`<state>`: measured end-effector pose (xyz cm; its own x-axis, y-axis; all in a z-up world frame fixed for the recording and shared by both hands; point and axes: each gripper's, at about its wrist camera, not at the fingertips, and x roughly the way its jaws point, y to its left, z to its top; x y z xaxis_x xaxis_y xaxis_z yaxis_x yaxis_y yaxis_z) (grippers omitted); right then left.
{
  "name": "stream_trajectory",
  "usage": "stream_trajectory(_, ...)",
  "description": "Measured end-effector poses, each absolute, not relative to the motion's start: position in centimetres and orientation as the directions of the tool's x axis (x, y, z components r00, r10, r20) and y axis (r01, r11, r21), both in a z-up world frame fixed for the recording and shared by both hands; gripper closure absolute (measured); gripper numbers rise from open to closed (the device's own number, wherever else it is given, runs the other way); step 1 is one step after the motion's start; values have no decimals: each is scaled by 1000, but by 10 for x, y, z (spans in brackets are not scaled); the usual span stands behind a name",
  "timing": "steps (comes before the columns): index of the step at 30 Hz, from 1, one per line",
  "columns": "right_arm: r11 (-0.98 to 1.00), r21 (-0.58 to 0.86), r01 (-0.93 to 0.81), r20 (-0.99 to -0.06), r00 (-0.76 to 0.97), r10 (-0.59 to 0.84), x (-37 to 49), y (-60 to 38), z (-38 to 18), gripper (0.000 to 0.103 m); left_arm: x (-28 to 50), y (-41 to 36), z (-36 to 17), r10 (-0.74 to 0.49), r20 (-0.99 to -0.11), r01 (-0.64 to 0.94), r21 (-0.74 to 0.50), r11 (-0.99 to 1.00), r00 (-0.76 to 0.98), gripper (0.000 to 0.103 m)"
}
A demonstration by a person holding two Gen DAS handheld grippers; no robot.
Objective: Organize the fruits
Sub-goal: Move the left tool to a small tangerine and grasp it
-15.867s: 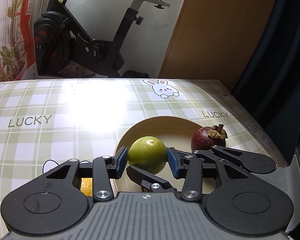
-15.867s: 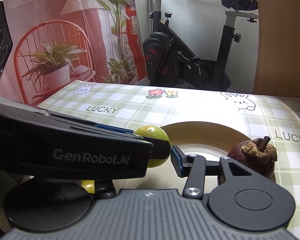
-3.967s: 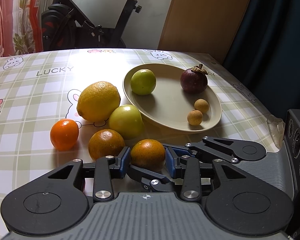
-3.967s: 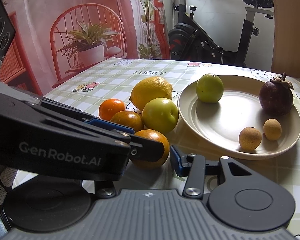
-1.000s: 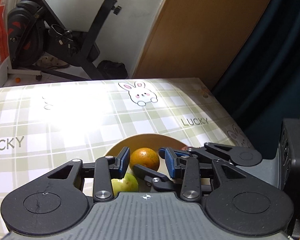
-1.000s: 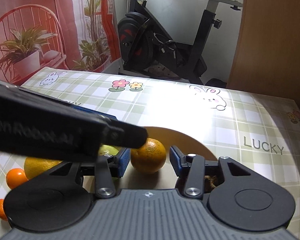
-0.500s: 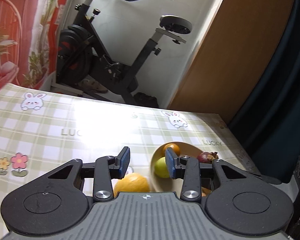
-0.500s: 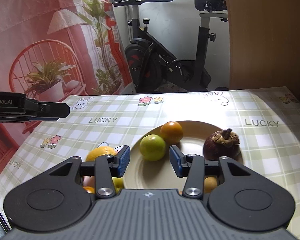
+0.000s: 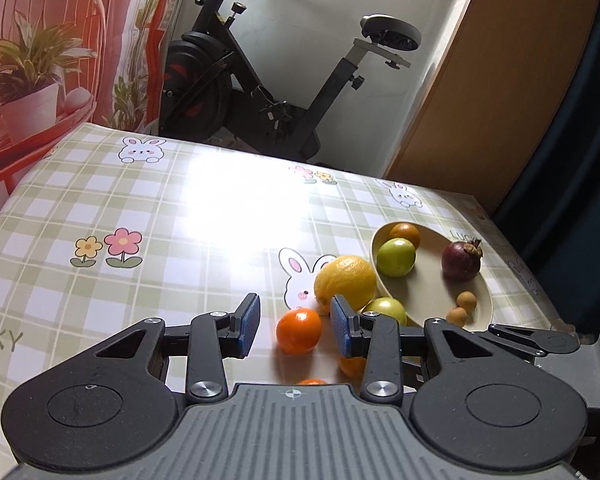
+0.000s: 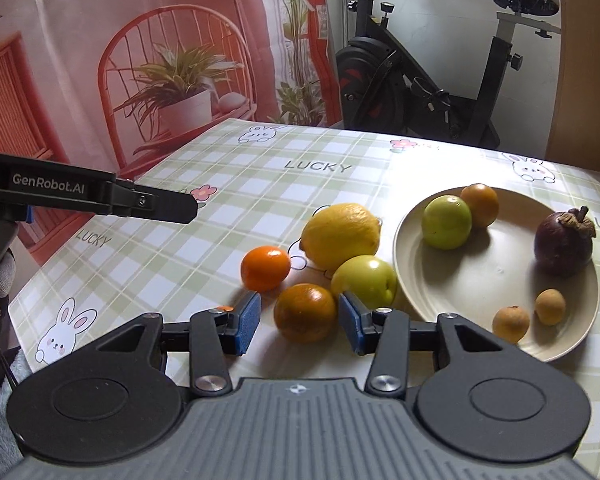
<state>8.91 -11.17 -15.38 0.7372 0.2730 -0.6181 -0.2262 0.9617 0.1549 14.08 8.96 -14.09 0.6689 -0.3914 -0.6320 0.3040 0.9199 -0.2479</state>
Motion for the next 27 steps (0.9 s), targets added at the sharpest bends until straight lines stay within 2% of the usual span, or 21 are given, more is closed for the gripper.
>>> stream_trajectory(9, 943, 132, -305, -641, 699, 316, 91, -87, -161, 56, 144, 109, -153, -393, -642, 280, -275, 920, 658, 62)
stream_trajectory(20, 920, 146, -363, -675, 643, 361, 93, -71, -175, 56, 145, 98, -171, -435, -680, 303, -312, 900, 590, 62)
stream_trajectory(27, 912, 96, -398, -689, 635, 350, 100, -56, -182, 56, 146, 87, -187, -466, -709, 320, -343, 883, 528, 62)
